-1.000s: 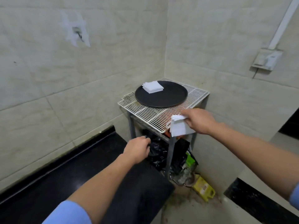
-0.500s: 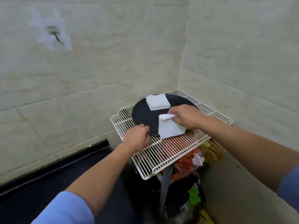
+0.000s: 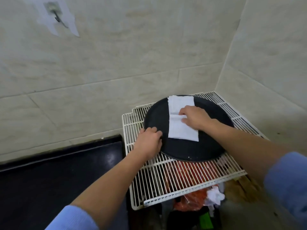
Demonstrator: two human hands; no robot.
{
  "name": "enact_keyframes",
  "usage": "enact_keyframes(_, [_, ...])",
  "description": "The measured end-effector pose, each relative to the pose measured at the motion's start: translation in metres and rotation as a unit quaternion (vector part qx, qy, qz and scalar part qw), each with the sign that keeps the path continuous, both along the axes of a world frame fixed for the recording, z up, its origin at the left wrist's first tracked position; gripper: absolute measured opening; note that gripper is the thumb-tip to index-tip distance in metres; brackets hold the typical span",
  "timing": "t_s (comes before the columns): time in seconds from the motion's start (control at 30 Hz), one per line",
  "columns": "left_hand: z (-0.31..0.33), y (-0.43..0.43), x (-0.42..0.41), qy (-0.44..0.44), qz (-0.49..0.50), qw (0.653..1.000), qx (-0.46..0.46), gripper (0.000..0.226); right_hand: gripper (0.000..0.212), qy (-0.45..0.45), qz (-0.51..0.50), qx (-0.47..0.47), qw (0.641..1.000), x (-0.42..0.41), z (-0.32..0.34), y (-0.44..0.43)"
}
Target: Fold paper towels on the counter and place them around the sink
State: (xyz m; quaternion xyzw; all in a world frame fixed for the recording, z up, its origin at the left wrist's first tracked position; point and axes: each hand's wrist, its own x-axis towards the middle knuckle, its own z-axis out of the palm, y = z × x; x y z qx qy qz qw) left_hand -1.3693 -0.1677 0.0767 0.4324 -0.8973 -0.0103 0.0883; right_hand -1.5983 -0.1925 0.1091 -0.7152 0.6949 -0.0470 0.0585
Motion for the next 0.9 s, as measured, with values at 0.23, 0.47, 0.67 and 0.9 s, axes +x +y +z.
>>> enact_keyframes(0.23, [-0.011,-0.013,-0.002,0.022,-0.010,1.000,0.007,0.023,0.034,0.118,0.005,-0.092,0.989,-0.005,-0.014,-0.006])
enact_keyframes(0.47, [-0.018,-0.013,-0.001,0.046,-0.005,0.999,-0.006,0.024,0.051,0.053,-0.010,-0.051,0.997,0.009,-0.043,0.017])
enact_keyframes(0.67, [-0.010,0.003,0.010,0.076,0.012,0.997,-0.023,0.021,0.056,0.086,0.000,-0.065,0.994,0.017,-0.035,0.024])
enact_keyframes(0.9, [0.002,0.034,0.099,0.071,0.106,0.992,-0.014,0.020,0.047,0.034,0.084,-0.138,0.986,0.090,-0.001,0.037])
